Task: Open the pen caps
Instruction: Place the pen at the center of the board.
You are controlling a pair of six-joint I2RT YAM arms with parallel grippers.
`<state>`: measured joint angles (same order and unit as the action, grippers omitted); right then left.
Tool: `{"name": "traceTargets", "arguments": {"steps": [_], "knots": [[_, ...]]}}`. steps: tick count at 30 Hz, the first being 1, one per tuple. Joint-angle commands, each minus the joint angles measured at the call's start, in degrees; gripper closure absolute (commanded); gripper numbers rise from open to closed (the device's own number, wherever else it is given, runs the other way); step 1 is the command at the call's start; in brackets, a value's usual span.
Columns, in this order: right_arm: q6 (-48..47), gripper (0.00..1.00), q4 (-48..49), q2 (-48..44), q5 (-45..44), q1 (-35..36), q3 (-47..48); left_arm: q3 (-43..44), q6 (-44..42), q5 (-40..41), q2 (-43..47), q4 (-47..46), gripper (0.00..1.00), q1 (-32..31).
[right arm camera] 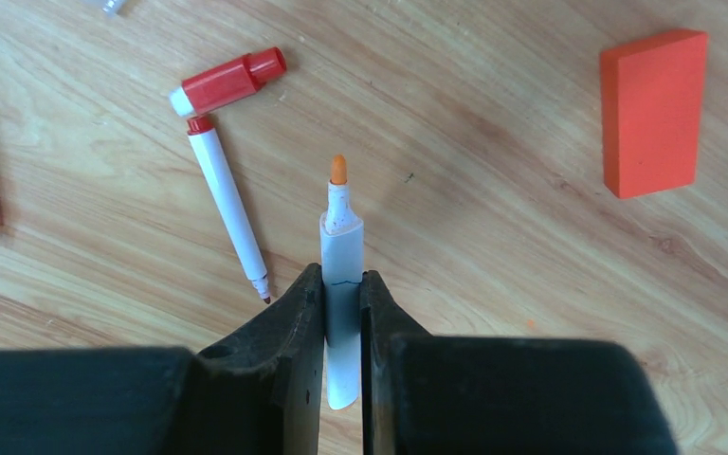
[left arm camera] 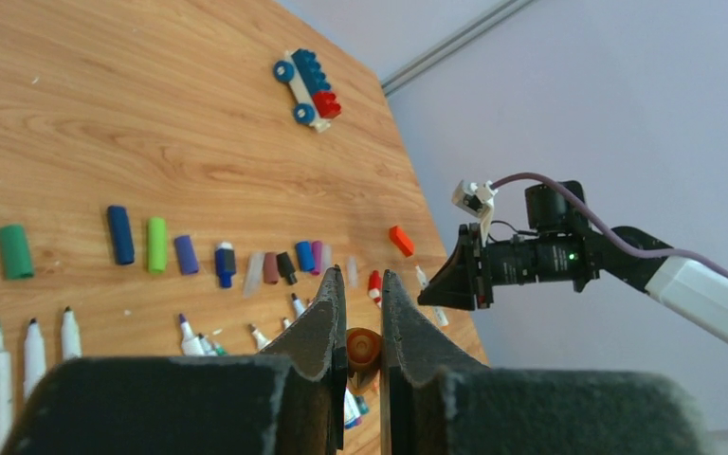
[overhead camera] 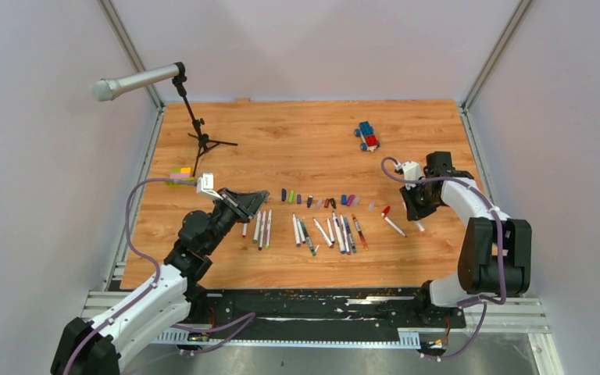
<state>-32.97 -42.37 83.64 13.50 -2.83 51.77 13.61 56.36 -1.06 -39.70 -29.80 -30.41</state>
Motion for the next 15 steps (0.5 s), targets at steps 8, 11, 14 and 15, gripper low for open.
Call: {"name": "traceTargets", "arguments": {"steps": [8,11,14,15], "knots": [[-4.1,0.89,-2.4,5.4,0.6,-0.3,-0.9,-1.3,-0.6,-1.6,0.7,1.7,1.00,-0.3],[-4.5,0.87,-2.7,5.6,1.5,-0.3,-1.5,-1.5,-0.1,-2.3,0.4,1.2,1.00,-0.3],[-5.0,0.86,-3.8,6.0,3.5,-0.3,-1.7,-2.2,0.8,-2.8,0.4,0.1,1.00,-0.3],[-5.3,0.85,-4.2,6.1,4.2,-0.3,-1.7,-2.5,1.1,-3.1,0.3,-0.3,1.00,-0.3]]}}
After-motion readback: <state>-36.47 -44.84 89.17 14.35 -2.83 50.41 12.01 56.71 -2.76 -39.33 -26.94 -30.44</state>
